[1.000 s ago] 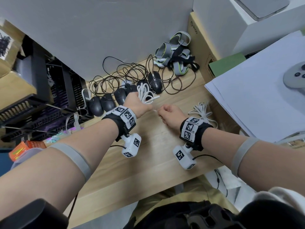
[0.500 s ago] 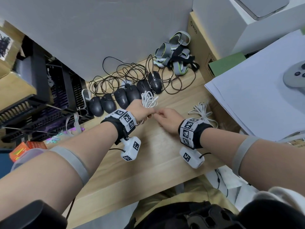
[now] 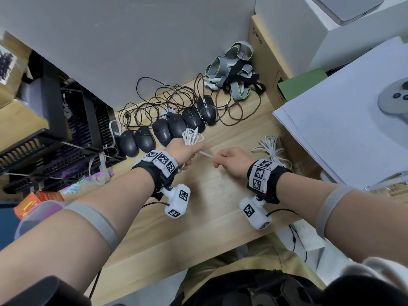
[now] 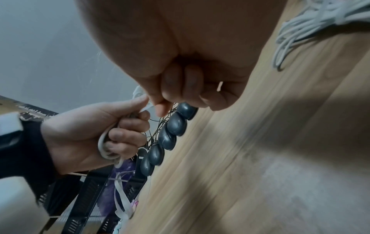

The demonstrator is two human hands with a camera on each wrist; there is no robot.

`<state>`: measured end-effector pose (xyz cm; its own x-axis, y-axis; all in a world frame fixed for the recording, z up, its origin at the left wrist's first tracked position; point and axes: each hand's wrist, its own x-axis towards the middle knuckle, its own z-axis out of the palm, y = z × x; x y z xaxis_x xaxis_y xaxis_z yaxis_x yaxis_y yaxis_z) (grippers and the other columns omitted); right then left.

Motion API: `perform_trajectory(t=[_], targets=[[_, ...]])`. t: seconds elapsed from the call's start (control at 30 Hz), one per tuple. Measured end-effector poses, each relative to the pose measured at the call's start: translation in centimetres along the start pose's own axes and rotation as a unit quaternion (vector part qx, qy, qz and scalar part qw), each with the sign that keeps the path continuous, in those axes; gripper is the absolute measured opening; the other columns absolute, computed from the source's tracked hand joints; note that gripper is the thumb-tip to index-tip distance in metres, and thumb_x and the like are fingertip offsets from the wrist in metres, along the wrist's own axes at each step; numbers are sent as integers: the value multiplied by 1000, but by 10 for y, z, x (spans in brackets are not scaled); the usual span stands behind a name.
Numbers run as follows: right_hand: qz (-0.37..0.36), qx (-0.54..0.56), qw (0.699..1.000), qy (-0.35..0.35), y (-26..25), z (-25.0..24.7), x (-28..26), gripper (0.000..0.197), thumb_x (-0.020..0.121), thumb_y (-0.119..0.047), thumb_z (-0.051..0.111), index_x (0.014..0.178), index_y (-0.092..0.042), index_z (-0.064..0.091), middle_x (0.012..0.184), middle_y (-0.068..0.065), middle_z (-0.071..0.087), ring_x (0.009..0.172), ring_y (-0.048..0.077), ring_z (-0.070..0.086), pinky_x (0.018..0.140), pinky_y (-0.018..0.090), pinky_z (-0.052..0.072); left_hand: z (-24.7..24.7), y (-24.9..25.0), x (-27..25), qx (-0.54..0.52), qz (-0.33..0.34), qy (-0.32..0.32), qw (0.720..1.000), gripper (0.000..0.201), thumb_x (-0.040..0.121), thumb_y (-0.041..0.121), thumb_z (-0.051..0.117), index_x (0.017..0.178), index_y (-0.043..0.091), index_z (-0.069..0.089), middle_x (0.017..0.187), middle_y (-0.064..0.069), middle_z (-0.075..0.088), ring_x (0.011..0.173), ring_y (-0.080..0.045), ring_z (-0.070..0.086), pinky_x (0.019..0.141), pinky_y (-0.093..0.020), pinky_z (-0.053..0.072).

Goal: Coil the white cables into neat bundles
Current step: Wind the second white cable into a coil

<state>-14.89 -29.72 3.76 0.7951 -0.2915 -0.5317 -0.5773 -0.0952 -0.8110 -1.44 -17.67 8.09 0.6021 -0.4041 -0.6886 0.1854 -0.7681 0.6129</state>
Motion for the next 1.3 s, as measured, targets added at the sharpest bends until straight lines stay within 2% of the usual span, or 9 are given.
perform_trajectory(t=[0.13, 0.23, 0.43, 0.53, 0.63, 0.97, 1.17, 1.23, 1.3], targets=[[26, 0, 999, -18, 4, 2, 3, 23, 94, -21, 52, 75, -16, 65, 62, -1, 60, 56, 14, 50, 60, 27, 44, 9, 1, -3, 108, 72, 48, 990, 34, 99, 36, 59, 72, 19, 49, 59, 0, 49, 41, -14, 44, 39, -19, 36], [49, -36, 998, -31, 4, 5, 4, 19, 92, -17, 48, 79, -23, 60, 74, -1, 70, 61, 17, 57, 62, 31, 48, 17, -3, -8, 137, 97, -10, 986, 29, 99, 33, 61, 76, 18, 52, 55, -4, 51, 37, -13, 43, 37, -18, 35], [0, -46, 999, -28, -14, 19, -1, 27, 98, -25, 42, 77, -22, 59, 64, -4, 53, 58, 14, 48, 60, 28, 40, 20, -5, -5, 89, 66, -47, 993, 29, 99, 30, 61, 77, 11, 54, 58, -5, 53, 41, -17, 48, 37, -17, 36], [-1, -20, 1000, -11, -11, 18, -3, 25, 99, -28, 46, 88, -19, 66, 56, -9, 50, 53, 7, 43, 55, 24, 35, 17, -7, 0, 79, 47, -61, 994, 28, 102, 31, 58, 81, 13, 52, 59, -4, 57, 47, -19, 56, 43, -24, 47], [23, 41, 999, 22, -7, 16, 1, 38, 95, -19, 52, 56, -19, 51, 38, -11, 44, 48, 11, 35, 50, 25, 30, 16, -3, 2, 57, 24, -54, 997, 28, 103, 27, 58, 81, 11, 52, 63, -6, 57, 52, -20, 61, 45, -27, 54], [76, 46, 995, 47, 12, 9, -6, 36, 91, -31, 57, 57, -19, 55, 53, -4, 50, 51, 15, 45, 57, 28, 36, 36, -11, 10, 81, 30, -48, 995, 22, 93, 33, 69, 84, 14, 65, 81, -13, 73, 76, -29, 68, 82, -42, 58], [149, 46, 972, 178, 22, -6, -6, 20, 87, -18, 53, 68, -16, 54, 65, -2, 48, 70, 21, 47, 54, 24, 35, 60, -6, 22, -42, -95, -117, 988, 38, 86, 18, 79, 117, -1, 67, 95, -15, 78, 79, -22, 77, 72, -36, 64], [161, 65, 955, 239, 21, -10, -13, 18, 85, -26, 53, 99, -18, 59, 88, -3, 57, 84, 21, 52, 68, 26, 39, 73, -3, 26, -57, -118, -111, 985, 40, 85, 18, 80, 115, -5, 67, 94, -18, 78, 80, -26, 78, 70, -38, 64], [139, 70, 948, 276, 22, -11, -27, 54, 83, -35, 54, 133, -21, 40, 99, -3, 62, 93, 22, 58, 80, 29, 41, 86, 2, 27, -47, -121, -108, 986, 34, 85, 18, 81, 106, -7, 69, 91, -18, 77, 68, -23, 76, 57, -31, 62]])
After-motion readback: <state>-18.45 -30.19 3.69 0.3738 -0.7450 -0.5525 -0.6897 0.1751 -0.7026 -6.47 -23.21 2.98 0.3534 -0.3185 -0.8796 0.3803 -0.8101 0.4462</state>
